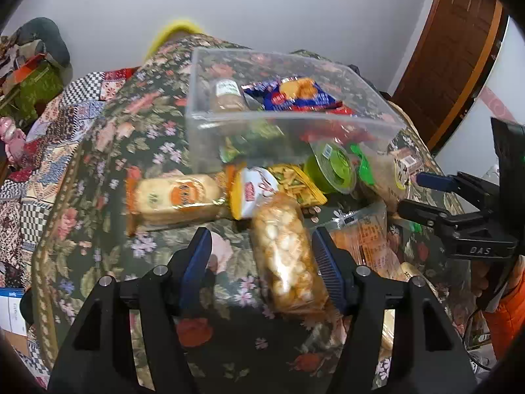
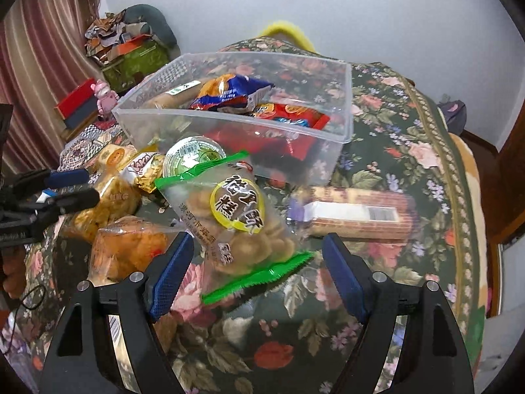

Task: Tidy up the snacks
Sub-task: 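Grasp the puffed snack bag with the left tool while the right tool grasps the green-edged pastry bag, then drop the puffed snack bag into the box with the left tool while the right drops the pastry bag in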

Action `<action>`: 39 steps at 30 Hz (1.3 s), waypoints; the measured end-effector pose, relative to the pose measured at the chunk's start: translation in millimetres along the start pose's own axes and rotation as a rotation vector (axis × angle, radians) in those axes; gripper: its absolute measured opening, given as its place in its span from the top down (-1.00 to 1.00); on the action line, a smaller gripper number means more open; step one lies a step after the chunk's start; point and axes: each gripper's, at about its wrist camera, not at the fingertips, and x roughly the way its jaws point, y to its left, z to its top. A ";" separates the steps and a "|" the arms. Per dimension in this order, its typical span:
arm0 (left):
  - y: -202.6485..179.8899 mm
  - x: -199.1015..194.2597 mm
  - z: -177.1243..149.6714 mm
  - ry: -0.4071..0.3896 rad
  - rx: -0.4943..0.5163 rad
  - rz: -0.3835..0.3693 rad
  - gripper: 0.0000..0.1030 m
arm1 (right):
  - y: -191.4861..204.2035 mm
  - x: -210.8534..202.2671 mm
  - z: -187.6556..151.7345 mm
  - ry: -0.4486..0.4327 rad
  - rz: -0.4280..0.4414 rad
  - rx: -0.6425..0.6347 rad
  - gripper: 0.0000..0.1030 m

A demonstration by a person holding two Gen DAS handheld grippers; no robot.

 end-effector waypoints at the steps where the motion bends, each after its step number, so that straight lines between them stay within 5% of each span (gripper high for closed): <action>1: -1.1 4.6 -0.3 0.009 0.000 -0.002 -0.23 | 0.7 4.6 1.1 0.010 0.005 -0.001 -0.52; 6: -0.6 20.5 -2.3 0.034 -0.018 -0.007 -0.22 | 6.7 16.0 2.7 0.018 0.007 -0.013 -0.52; 9: -1.0 28.5 -7.0 0.052 -0.025 -0.017 -0.02 | 8.7 22.4 3.2 0.029 0.004 -0.018 -0.52; 11: -1.0 33.2 -10.3 0.065 -0.027 -0.015 0.31 | 9.9 22.2 3.3 0.025 0.007 -0.022 -0.26; 16: 1.7 28.0 -14.6 0.041 -0.043 -0.009 0.34 | 12.6 14.8 -1.0 0.003 0.016 -0.039 0.01; 26: -4.1 -14.8 -4.3 -0.053 -0.017 -0.004 0.35 | 10.0 -16.0 -3.6 -0.062 0.020 -0.021 0.05; 39: -17.2 -45.2 48.2 -0.182 -0.008 -0.020 0.35 | 1.4 -53.5 34.7 -0.204 -0.001 0.010 0.05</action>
